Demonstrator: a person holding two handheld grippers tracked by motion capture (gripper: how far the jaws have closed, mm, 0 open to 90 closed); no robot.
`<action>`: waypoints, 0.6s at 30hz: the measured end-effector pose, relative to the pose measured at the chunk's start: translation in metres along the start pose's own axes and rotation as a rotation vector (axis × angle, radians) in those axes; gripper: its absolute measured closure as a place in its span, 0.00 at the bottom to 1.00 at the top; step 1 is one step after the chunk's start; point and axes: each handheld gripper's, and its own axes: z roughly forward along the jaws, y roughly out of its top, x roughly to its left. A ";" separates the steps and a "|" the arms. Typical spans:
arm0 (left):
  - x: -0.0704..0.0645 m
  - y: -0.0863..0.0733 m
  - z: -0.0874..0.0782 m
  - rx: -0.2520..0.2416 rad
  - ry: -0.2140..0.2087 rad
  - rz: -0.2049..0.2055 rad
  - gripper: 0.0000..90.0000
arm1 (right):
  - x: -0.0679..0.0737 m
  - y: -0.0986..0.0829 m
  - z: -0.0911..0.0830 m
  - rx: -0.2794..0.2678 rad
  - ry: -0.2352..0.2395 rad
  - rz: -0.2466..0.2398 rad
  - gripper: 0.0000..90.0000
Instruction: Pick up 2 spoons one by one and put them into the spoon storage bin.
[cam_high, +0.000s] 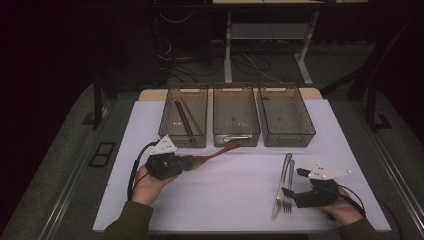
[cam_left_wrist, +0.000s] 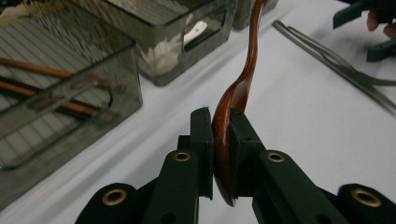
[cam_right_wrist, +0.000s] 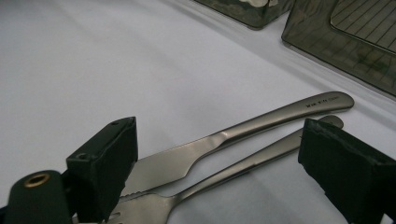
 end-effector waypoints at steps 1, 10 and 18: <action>0.001 0.003 0.001 -0.001 0.004 0.005 0.90 | 0.000 0.000 0.000 -0.001 0.000 0.000 0.13; 0.006 0.030 0.015 -0.029 0.024 0.003 0.90 | -0.001 0.000 0.000 -0.001 -0.002 0.002 0.13; 0.012 0.059 0.032 -0.031 0.057 -0.004 0.90 | -0.001 -0.001 0.000 0.000 -0.002 0.010 0.13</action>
